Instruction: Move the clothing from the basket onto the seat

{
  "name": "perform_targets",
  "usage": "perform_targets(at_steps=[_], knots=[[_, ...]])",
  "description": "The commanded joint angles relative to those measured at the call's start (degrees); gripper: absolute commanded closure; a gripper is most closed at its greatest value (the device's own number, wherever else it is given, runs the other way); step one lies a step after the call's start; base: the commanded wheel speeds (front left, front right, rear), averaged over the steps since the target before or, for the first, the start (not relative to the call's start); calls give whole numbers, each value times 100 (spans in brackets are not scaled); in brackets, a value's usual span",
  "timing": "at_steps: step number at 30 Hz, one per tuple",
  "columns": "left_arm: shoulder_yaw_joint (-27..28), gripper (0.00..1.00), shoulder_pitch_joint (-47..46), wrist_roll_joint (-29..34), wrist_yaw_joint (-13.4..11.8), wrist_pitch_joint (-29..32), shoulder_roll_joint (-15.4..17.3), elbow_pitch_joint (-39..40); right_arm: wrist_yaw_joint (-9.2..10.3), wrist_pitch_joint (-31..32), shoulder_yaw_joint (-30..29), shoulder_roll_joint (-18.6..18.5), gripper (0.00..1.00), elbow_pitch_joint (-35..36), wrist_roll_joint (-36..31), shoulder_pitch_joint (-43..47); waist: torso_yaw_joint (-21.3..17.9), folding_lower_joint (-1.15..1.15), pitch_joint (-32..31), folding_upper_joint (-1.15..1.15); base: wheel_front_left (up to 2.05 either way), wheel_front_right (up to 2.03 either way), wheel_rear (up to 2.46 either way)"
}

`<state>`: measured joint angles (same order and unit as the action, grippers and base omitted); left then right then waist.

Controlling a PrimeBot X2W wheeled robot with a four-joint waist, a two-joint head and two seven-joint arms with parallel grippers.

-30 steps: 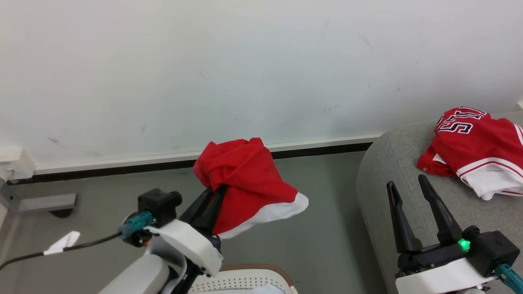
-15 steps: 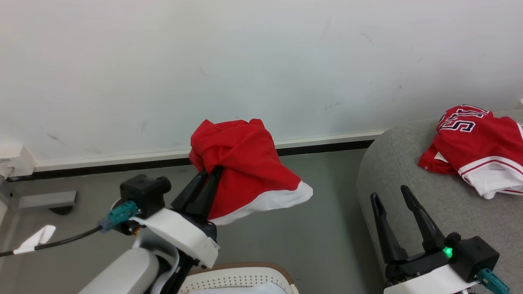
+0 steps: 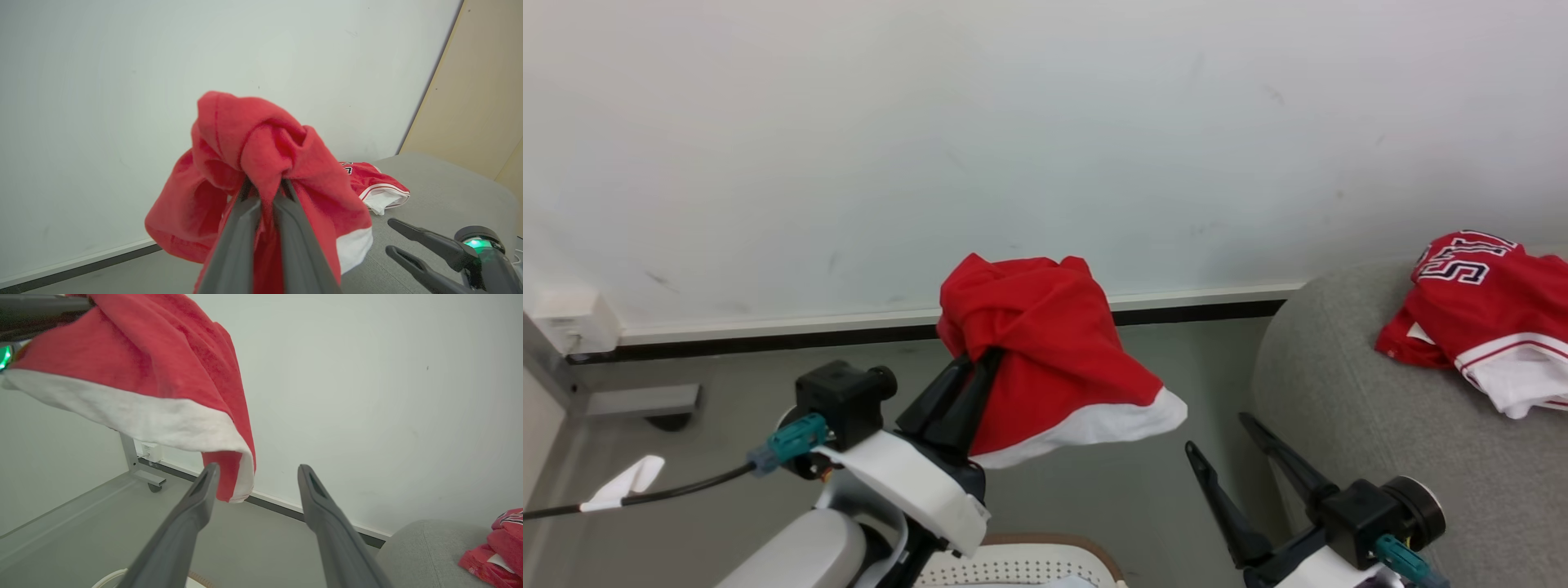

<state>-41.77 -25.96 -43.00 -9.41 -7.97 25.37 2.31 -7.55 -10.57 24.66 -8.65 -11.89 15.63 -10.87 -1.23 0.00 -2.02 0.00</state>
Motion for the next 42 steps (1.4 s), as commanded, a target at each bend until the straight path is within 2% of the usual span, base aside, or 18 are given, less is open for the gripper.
perform_targets(at_steps=[1,14,21,22,23,24,30,35,36,38,40,41,42], knots=[[-21,100,-39,17,11,22,-16,36,13,7,60,1,0,-82,-49,-112,81,0,-40,0,0,0,0],[-437,100,-18,28,141,277,-212,114,13,-300,936,179,0,-1334,150,-1068,668,0,-173,0,0,0,0],[-596,100,59,13,167,401,-223,69,13,-431,1273,352,0,-1731,528,-1474,843,0,-182,0,0,0,0],[-607,100,66,11,168,416,-223,67,13,-445,1303,374,47,-1760,594,-1491,856,0,-179,0,0,0,0],[-620,100,73,3,168,428,-225,66,13,-456,1330,385,78,-1776,641,-1516,871,0,-173,0,0,0,0],[-627,100,75,-1,168,440,-218,65,13,-463,1356,399,100,-1788,690,-1534,882,0,-161,0,0,0,0],[-611,100,90,-24,139,434,-168,56,13,-462,1400,366,100,-1610,840,-1471,863,0,-104,0,0,0,0],[-606,100,130,-33,99,394,-174,9,13,-463,1198,340,100,-1357,1066,-1264,756,0,-91,0,0,0,0],[-611,98,144,-42,94,391,-178,-11,13,-463,1153,330,100,-1284,1138,-1209,731,0,-90,0,0,0,0],[-617,66,177,-63,100,390,-172,-48,13,-464,1048,326,100,-1139,1357,-1108,659,0,-82,0,0,0,0],[-666,54,209,-74,134,439,-153,-92,13,-464,923,333,100,-972,1663,-1031,567,0,-71,0,0,0,0],[-671,41,216,-79,144,428,-156,-105,13,-464,851,339,100,-881,1829,-1011,516,0,-58,0,0,0,0],[-689,9,230,-90,153,418,-172,-116,13,-464,785,333,100,-795,1961,-1015,463,0,-45,0,0,0,0]])
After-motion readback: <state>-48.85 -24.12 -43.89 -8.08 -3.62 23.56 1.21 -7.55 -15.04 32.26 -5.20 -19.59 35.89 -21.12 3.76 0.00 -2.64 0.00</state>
